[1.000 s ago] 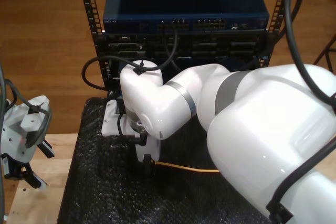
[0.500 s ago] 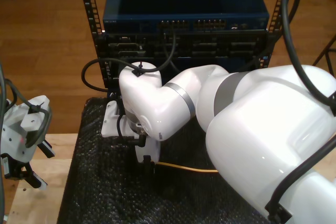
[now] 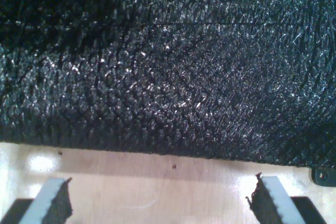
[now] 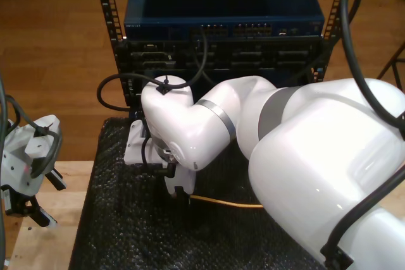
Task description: Grab the cable and plug it in
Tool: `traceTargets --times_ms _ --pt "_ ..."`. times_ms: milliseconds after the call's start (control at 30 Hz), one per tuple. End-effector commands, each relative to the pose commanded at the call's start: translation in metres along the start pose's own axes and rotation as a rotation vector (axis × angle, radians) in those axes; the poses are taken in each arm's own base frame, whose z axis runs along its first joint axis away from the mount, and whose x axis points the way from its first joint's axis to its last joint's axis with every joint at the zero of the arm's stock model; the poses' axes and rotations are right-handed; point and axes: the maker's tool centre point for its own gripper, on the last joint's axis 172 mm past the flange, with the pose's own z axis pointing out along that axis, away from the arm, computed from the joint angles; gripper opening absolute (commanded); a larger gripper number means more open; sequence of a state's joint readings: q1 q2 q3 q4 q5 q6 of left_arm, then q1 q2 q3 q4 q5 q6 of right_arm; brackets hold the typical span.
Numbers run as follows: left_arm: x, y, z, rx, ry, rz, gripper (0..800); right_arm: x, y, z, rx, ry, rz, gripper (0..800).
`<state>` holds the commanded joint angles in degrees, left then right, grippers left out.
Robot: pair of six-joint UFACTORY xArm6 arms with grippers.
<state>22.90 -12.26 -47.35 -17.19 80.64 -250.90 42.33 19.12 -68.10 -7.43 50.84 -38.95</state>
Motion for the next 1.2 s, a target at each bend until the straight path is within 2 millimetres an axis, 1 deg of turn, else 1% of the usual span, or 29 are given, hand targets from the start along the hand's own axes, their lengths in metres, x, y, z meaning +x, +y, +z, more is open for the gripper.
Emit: traceTargets --times_ms 200,533,667,800,1000,1200 --pt "0.0001 -0.0004 -0.0006 0.001 0.0 0.0 800 0.0008 0.0008 -0.0019 -0.001 0.003 0.003 386" --pt "-0.0002 -0.0004 0.0003 -0.001 0.0 0.0 800 0.0047 -0.0055 -0.001 0.002 -0.001 -0.011 364" --pt "-0.0002 -0.0004 0.0003 -0.001 0.0 0.0 800 0.0052 -0.0063 -0.0006 0.001 -0.001 -0.013 326" --pt "-0.0001 -0.0004 -0.0002 0.0 0.0 0.0 800 0.005 -0.0061 -0.0006 0.001 -0.002 -0.014 321" --pt "-0.0001 -0.0004 -0.0002 0.0 0.0 0.0 800 0.0059 -0.0064 -0.0008 -0.001 0.0 -0.014 256" --pt "0.0002 -0.0004 0.0005 -0.002 0.0 0.001 800 0.0059 -0.0073 -0.0003 -0.001 -0.002 -0.016 217"
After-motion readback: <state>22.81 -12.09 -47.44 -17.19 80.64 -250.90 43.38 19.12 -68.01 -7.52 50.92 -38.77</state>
